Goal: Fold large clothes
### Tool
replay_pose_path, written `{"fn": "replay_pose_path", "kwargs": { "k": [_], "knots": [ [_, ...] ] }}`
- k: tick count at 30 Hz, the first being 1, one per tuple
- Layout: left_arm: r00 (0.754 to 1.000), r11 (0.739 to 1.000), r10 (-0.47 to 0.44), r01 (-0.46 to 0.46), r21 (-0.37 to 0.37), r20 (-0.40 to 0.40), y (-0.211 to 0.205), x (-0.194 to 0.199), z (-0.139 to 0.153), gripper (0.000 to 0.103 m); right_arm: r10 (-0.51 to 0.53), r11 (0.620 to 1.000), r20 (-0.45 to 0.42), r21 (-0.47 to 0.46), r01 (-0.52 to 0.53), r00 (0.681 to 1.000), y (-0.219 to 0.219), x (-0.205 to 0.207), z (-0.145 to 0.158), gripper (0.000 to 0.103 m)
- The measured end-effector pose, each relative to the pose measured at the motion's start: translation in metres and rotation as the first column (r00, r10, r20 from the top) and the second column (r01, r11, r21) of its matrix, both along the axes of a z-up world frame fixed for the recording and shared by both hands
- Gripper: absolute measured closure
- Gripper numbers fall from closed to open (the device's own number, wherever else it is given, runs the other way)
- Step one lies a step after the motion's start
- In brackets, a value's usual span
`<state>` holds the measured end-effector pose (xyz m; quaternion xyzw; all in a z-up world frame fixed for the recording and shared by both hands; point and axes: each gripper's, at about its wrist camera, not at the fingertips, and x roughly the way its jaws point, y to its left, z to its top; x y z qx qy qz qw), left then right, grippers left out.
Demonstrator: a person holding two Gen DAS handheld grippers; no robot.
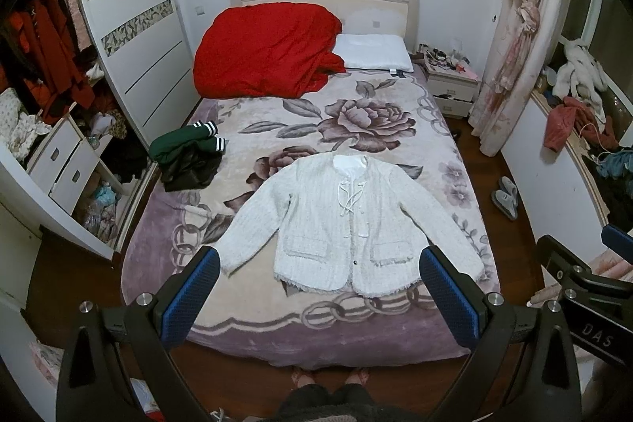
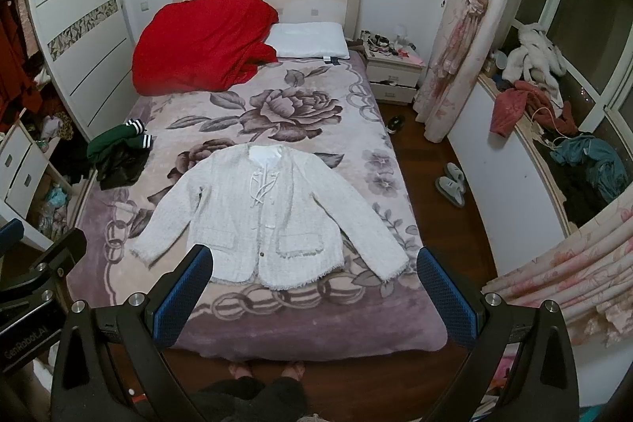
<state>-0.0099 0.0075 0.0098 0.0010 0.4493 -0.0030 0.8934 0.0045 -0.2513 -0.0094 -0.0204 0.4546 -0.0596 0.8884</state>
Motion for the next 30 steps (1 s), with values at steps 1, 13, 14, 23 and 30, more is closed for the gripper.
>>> {"fn": "replay_pose_path", "kwargs": {
  "k": [1, 13, 14, 23, 30],
  "knots": [
    [1.0, 1.0, 0.0, 0.0, 0.001, 0.0, 0.0, -0.001, 0.0, 0.0, 0.0, 1.0, -0.001, 0.001, 0.0, 1.0, 0.0, -0.001, 0.0, 0.0],
    [1.0, 1.0, 0.003, -0.003, 0.0, 0.008, -0.006, -0.007, 0.007, 0.0, -0.003, 1.0, 0.002, 0.005, 0.003, 1.0, -0.005, -0.008, 0.003, 0.0],
    [1.0, 1.0, 0.003, -0.003, 0.003, 0.01, -0.006, -0.008, 0.009, 0.0, -0.003, 1.0, 0.001, 0.005, 0.002, 1.0, -0.005, -0.008, 0.004, 0.0],
    [1.0, 1.0, 0.002, -0.002, 0.007, 0.013, -0.019, -0.008, 0.017, 0.0, -0.011, 1.0, 0.006, 0.01, 0.011, 1.0, -0.01, -0.01, 0.007, 0.0],
    [1.0, 1.0, 0.001, -0.001, 0.006, 0.015, -0.022, -0.007, 0.016, 0.0, -0.01, 1.0, 0.006, 0.008, 0.01, 1.0, -0.009, -0.01, 0.006, 0.0]
  ]
}}
